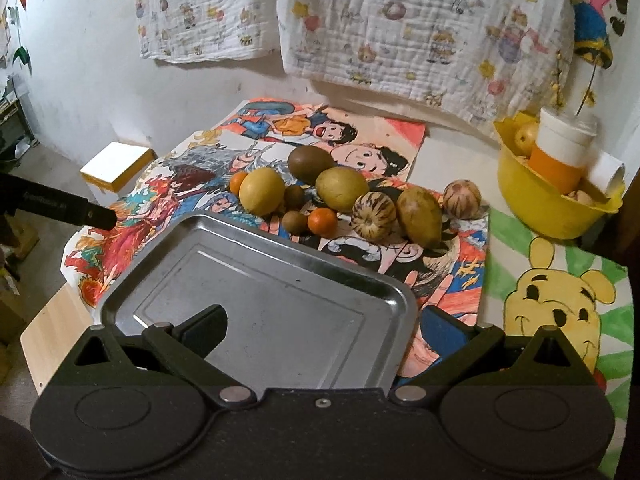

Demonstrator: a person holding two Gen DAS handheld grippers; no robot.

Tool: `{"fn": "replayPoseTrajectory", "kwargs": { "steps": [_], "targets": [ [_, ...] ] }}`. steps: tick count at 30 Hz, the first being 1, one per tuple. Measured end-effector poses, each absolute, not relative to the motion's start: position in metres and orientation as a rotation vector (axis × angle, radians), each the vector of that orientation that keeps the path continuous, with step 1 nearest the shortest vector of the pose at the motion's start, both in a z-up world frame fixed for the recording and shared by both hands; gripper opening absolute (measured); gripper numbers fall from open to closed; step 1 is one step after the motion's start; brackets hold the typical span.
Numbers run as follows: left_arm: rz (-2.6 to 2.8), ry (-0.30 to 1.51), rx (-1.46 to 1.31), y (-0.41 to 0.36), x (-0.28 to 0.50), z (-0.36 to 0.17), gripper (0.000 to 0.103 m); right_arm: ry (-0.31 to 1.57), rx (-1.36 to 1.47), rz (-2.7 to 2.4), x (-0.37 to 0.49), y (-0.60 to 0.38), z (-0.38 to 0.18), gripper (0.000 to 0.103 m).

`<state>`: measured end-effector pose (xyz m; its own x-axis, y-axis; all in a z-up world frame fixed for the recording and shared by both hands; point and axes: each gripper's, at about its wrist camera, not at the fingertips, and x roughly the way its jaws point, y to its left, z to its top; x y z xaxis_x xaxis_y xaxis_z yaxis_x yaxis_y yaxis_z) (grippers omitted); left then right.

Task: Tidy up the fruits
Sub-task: 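Grasp a small brown fruit with the right tool while the left tool grasps a small orange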

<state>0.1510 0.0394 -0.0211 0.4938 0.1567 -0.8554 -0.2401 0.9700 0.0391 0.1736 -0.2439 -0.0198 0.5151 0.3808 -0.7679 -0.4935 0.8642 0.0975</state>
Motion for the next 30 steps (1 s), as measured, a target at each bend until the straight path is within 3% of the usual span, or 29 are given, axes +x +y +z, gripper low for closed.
{"fn": "replayPoseTrajectory", "kwargs": {
  "steps": [16,23,30],
  "targets": [
    [-0.087,1.011,0.226,0.056,0.24,-0.05,0.102,0.924,-0.141,0.437,0.227,-0.191,-0.033,0.102],
    [-0.256,0.969,0.395,0.055,0.267,-0.067,0.101,0.964,-0.198,0.442,0.241,-0.161,-0.05,0.092],
    [-0.405,0.954,0.479,0.047,0.293,-0.083,0.094,1.026,-0.09,0.375,0.265,-0.148,-0.063,0.079]
  ]
}}
